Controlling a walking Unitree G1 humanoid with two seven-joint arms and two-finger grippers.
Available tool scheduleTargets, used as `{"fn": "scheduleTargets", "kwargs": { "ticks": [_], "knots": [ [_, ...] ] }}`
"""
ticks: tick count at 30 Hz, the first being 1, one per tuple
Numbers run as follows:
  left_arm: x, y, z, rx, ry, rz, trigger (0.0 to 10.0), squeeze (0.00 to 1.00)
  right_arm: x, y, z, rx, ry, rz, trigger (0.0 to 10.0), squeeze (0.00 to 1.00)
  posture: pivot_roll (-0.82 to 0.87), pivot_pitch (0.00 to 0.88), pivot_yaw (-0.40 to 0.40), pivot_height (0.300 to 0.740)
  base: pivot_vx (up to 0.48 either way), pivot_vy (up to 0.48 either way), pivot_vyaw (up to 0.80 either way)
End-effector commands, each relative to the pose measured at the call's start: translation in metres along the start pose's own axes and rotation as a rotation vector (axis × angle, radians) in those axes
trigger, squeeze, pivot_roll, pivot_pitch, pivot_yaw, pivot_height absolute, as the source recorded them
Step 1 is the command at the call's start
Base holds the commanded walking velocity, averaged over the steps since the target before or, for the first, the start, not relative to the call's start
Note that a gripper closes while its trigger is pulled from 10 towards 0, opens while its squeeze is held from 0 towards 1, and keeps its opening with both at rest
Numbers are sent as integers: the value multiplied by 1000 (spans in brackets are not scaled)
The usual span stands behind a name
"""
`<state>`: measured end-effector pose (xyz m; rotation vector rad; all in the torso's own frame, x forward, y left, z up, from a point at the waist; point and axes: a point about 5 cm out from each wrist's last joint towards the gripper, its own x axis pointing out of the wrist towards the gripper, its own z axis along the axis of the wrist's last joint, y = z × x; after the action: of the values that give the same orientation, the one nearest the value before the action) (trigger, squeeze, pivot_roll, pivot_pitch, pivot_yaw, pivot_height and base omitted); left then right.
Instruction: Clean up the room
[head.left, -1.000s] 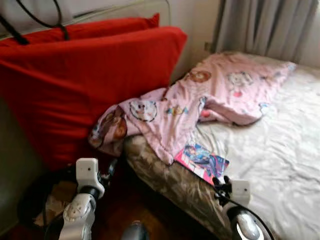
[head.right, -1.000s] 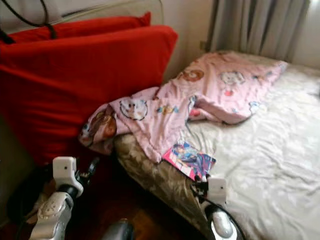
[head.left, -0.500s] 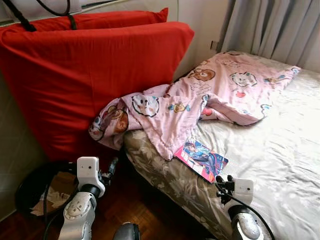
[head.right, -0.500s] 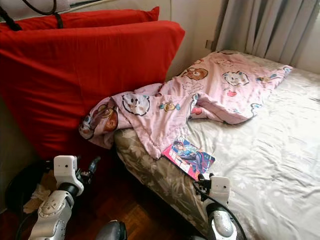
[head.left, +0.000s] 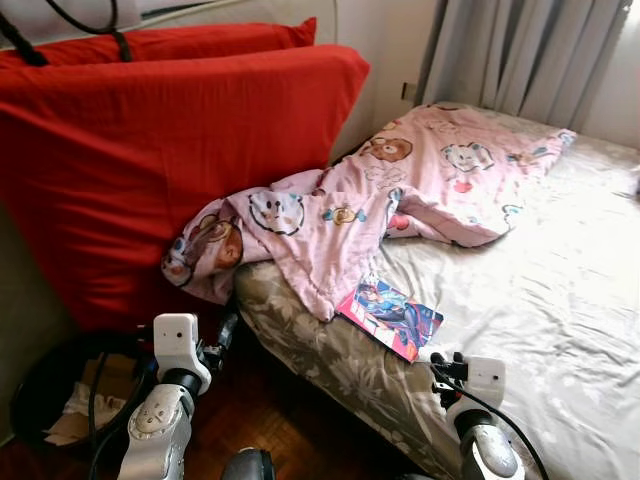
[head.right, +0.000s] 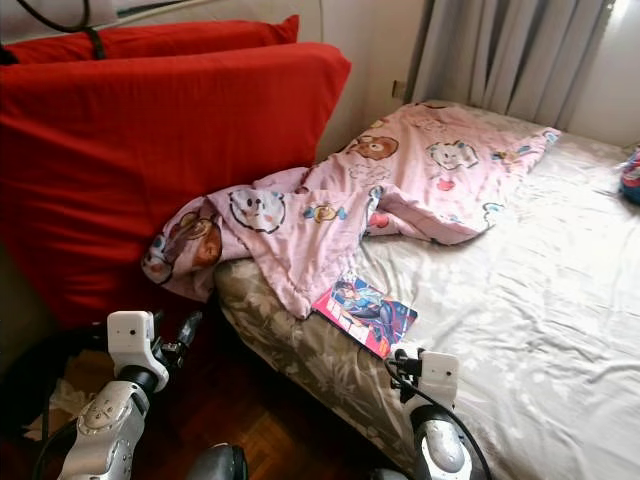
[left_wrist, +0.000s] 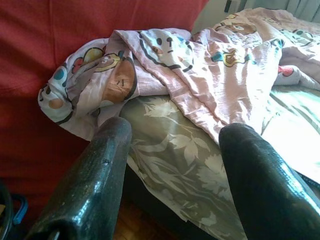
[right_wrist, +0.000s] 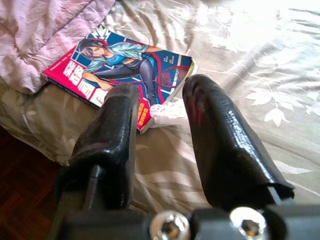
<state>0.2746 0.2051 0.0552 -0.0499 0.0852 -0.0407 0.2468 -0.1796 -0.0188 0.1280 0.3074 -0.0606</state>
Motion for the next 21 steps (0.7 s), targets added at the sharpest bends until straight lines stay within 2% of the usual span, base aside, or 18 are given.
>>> {"fn": "scheduleTargets", "kwargs": {
  "ticks": [1, 10, 18, 21],
  "knots": [
    [2, 2, 2, 7, -1, 4, 10000, 0, 5, 5, 4, 7, -3, 10, 10000, 0, -2, 0, -10, 627, 266, 0, 0],
    [-1, 8, 8, 19, -19, 12, 10000, 0, 6, 11, 0, 17, 31, 24, 10000, 0, 25, 0, -3, 627, 288, 0, 0],
    [-6, 12, 6, 31, -11, 27, 10000, 0, 5, 5, -5, 26, 57, 2, 10000, 0, 51, 13, -7, 627, 286, 0, 0],
    [-6, 14, 9, 32, -13, 30, 10000, 0, 8, 4, -2, 21, 62, -3, 10000, 0, 47, 27, -10, 627, 0, 0, 0]
  ]
}}
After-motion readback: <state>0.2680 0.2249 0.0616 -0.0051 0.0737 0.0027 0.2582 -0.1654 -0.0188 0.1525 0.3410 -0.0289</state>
